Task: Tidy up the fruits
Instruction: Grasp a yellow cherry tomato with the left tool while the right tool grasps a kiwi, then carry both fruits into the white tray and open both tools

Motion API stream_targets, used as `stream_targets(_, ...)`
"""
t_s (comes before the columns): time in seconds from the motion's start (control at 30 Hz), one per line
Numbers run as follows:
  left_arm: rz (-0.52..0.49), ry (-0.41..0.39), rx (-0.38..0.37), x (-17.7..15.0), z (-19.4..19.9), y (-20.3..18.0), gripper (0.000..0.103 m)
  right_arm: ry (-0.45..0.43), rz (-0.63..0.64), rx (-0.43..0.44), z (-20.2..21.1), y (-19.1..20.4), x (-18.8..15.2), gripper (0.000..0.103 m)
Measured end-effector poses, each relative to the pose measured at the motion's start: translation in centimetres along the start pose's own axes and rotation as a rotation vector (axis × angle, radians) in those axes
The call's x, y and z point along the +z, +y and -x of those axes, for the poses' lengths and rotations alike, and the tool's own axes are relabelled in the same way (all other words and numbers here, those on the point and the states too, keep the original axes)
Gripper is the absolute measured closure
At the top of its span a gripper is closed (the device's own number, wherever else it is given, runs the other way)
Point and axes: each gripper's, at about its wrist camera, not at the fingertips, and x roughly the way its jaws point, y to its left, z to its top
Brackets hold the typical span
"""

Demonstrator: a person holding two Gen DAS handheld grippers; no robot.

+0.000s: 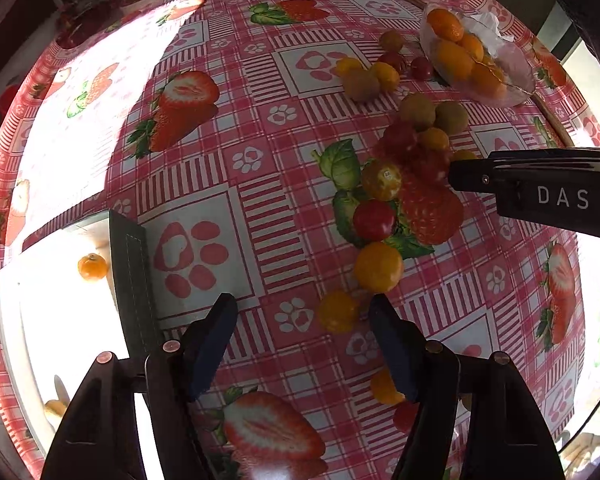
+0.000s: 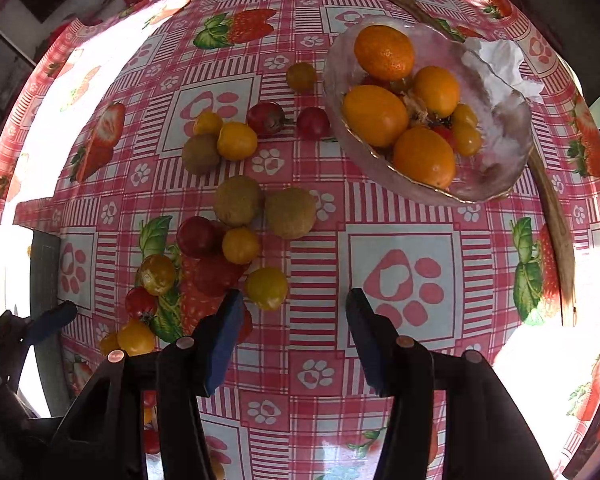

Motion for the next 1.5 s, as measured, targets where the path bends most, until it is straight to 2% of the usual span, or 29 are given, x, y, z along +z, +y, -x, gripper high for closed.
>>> stream_targets(0.03,-0.003,-0.001,-0.003,0.1,0.1,-0.2,0.042,-0.001,0.003,0.009,-0.2,0.2,0.5,0.057)
stream_targets(0.1,-0.020,-0.006,-0.015,0.6,0.2,-1.0,0.057,0.000,0.007,0.039,-0.2,0.6,0.8,0.077)
stream_targets(0.13,-0.030,-0.006,-0.022,0.7,0.3,-1.4,0.069,0.003,0.008,0.049,-0.1,0.6,0.4,0.081)
stream_targets(0.17,-0.035,-0.003,-0.033,0.9,0.3,-1.6,0.080,0.002,0.010,0.041,-0.1,0.8,0.5,0.081)
stream_targets(0.2,-0.035,0.001,-0.046,1.0,0.4,-1.7,0.082,0.004,0.002,0.044,-0.1,0.8,0.5,0.081)
stream_targets(0.3,-0.005,0.015,-0.094,1.3,0.4,-1.3,0.082,0.016,-0.059,0.081,0.2,0.0,-0.3,0.081)
stream_targets(0.5,0.035,0.025,-0.133,0.8,1.5,-0.4,0.082,0.024,-0.139,0.132,1.8,-1.4,-2.8,0.081)
stream_targets(0.7,0.054,0.006,-0.147,-0.4,3.8,0.2,0.082,0.040,-0.178,0.161,3.3,-2.0,-4.3,0.081)
stream_targets(0.93,0.078,-0.012,-0.140,-2.2,5.5,2.2,0.082,0.046,-0.163,0.163,4.8,-0.6,-5.3,0.081)
stream_targets(1.23,0.168,-0.032,-0.082,-4.9,7.1,7.2,0.082,0.062,-0.097,0.172,5.5,3.9,-5.5,0.081)
stream_targets(1.5,0.270,-0.058,-0.006,-6.1,7.8,14.3,0.082,0.072,0.007,0.215,5.7,11.0,-4.7,0.081)
